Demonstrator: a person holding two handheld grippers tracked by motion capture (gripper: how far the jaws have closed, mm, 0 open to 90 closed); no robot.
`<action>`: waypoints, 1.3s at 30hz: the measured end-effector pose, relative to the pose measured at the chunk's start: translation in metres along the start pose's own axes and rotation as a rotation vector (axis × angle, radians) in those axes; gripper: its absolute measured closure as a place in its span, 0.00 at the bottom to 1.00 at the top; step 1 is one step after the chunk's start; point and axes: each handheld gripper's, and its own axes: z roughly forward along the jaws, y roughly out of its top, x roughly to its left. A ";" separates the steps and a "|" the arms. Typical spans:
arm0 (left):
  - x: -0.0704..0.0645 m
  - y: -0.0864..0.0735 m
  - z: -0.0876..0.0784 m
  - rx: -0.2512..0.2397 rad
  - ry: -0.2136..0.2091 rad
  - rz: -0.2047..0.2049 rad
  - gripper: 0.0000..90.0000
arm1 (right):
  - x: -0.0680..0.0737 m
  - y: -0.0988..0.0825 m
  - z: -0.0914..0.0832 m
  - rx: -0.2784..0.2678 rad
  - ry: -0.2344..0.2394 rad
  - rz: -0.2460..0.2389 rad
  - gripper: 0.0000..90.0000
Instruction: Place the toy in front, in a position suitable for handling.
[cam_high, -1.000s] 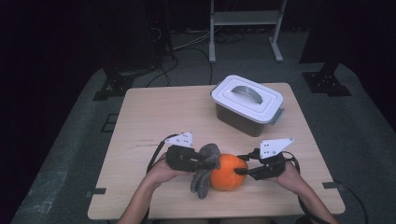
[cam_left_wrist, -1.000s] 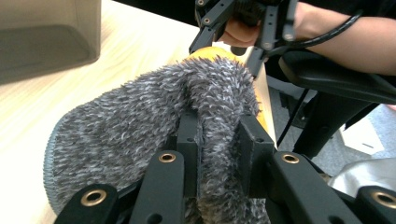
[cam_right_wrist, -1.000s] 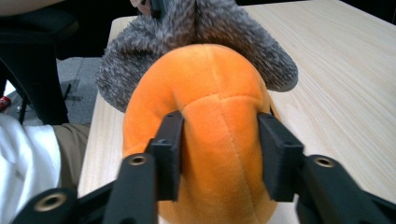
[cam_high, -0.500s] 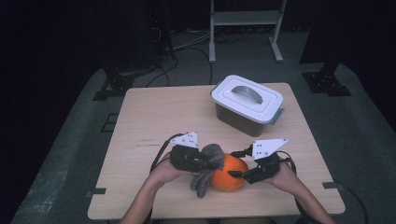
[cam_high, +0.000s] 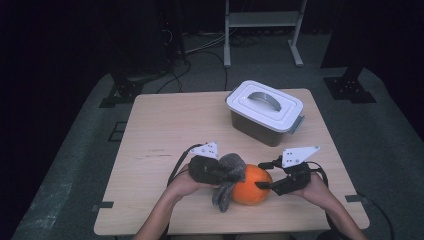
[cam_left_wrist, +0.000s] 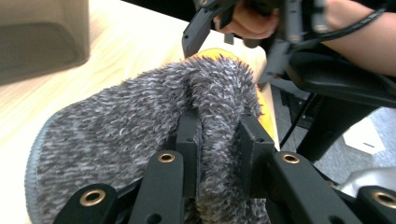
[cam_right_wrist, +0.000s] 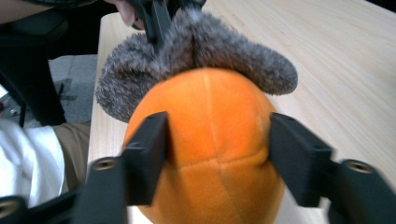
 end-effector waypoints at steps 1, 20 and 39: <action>0.000 0.002 0.001 0.003 0.006 0.001 0.81 | 0.001 0.002 -0.001 0.004 0.002 0.004 0.34; -0.003 0.006 -0.018 -0.035 0.015 0.016 0.81 | 0.005 0.005 0.018 -0.007 0.005 -0.060 0.66; 0.007 -0.018 -0.037 -0.035 0.043 -0.031 0.81 | -0.011 0.006 0.040 -0.022 0.133 -0.103 0.62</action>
